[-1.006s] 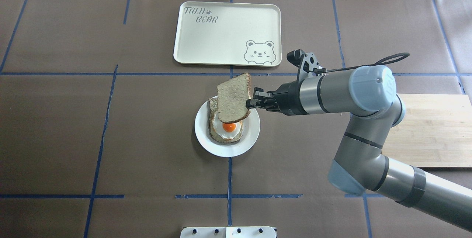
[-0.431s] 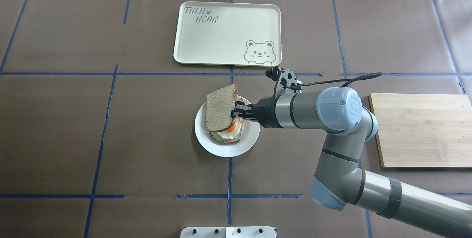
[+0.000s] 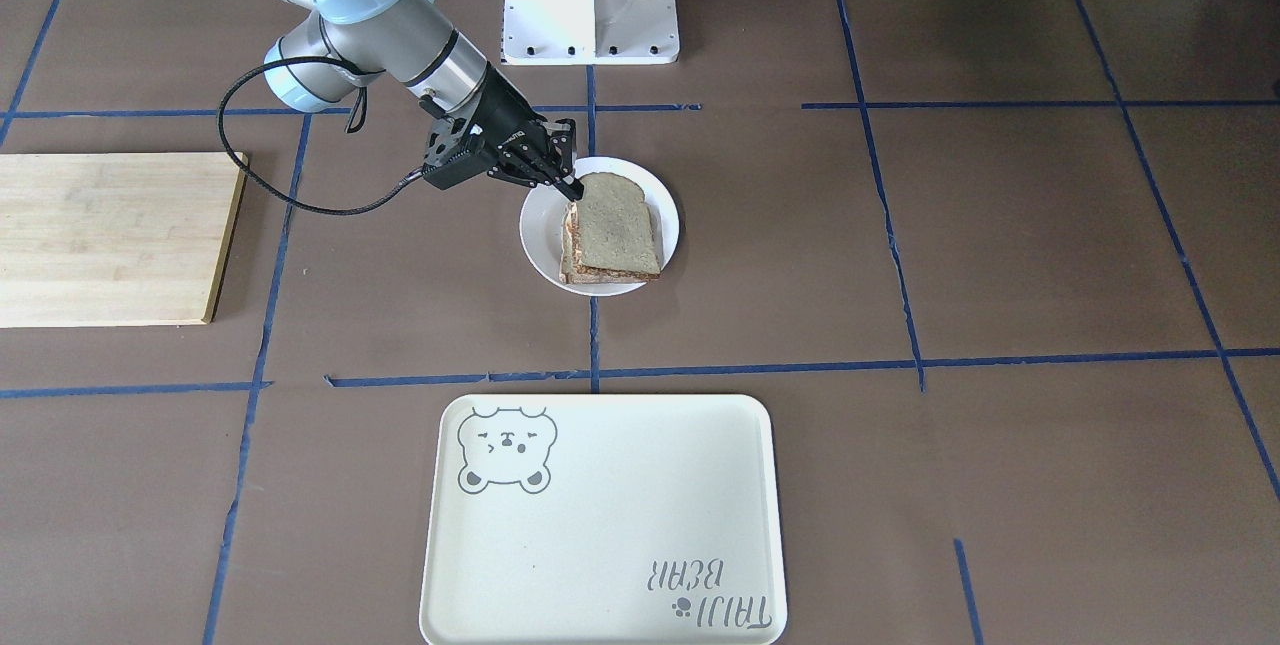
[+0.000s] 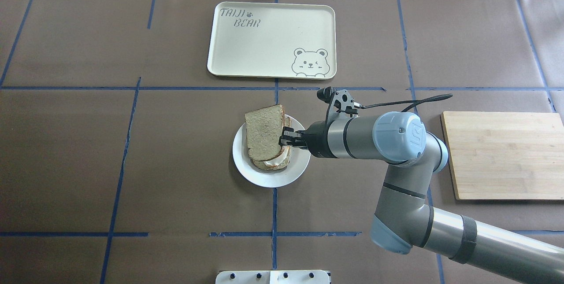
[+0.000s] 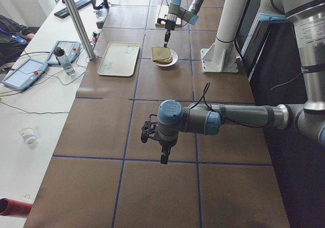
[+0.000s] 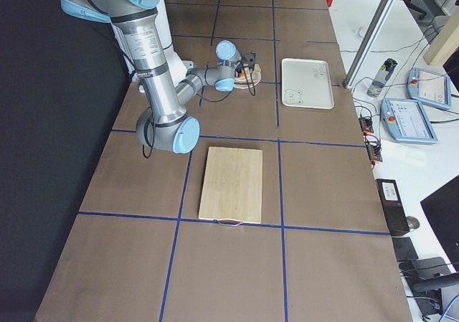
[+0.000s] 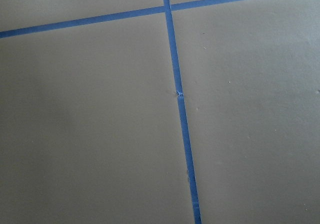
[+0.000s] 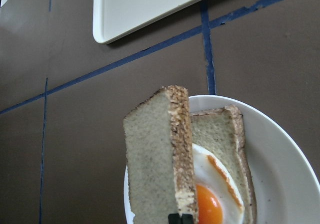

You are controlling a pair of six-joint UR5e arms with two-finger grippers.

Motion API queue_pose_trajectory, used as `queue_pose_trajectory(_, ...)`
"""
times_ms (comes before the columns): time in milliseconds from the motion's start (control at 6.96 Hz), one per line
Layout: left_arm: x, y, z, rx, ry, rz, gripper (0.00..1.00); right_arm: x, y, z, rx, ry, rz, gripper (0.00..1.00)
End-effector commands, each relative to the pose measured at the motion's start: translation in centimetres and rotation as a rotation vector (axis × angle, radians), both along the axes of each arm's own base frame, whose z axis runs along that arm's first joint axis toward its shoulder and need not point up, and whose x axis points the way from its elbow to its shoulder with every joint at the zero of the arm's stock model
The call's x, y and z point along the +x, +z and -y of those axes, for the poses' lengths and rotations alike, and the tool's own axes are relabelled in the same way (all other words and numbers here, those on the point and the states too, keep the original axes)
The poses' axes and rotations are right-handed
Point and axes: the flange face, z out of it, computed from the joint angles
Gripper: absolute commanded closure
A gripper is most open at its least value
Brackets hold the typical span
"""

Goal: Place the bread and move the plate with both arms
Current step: 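Lower the bread onto the egg toast and open the right gripper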

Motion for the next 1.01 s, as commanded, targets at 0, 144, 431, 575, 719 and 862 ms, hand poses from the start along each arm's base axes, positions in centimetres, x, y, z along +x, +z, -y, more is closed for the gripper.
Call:
queue_pose_trajectory(0,0.0,-0.1,0.1,0.002,0.0,0.0,0.0,0.1,1.1,-0.3,-0.01,-0.003,-0.013,0.96)
queue_pose_trajectory(144,0.0,-0.1,0.1,0.002,0.0,0.0,0.0,-0.1,1.2,-0.4,-0.015,-0.004,-0.014,0.75)
queue_pose_trajectory(431,0.0,-0.1,0.1,0.003,0.0,0.0,0.0,0.5,1.9,-0.5,-0.014,-0.011,-0.028,0.0)
queue_pose_trajectory(575,0.1,-0.2,0.2,0.005,0.002,0.0,0.0,1.3,2.7,0.7,-0.026,-0.008,-0.049,0.0)
queue_pose_trajectory(719,0.1,-0.3,0.4,0.008,0.002,0.0,0.0,4.7,4.4,4.0,-0.069,-0.041,-0.096,0.0)
queue_pose_trajectory(862,0.1,-0.4,0.4,0.009,0.003,0.0,0.0,8.2,5.4,7.5,-0.11,-0.087,-0.162,0.0)
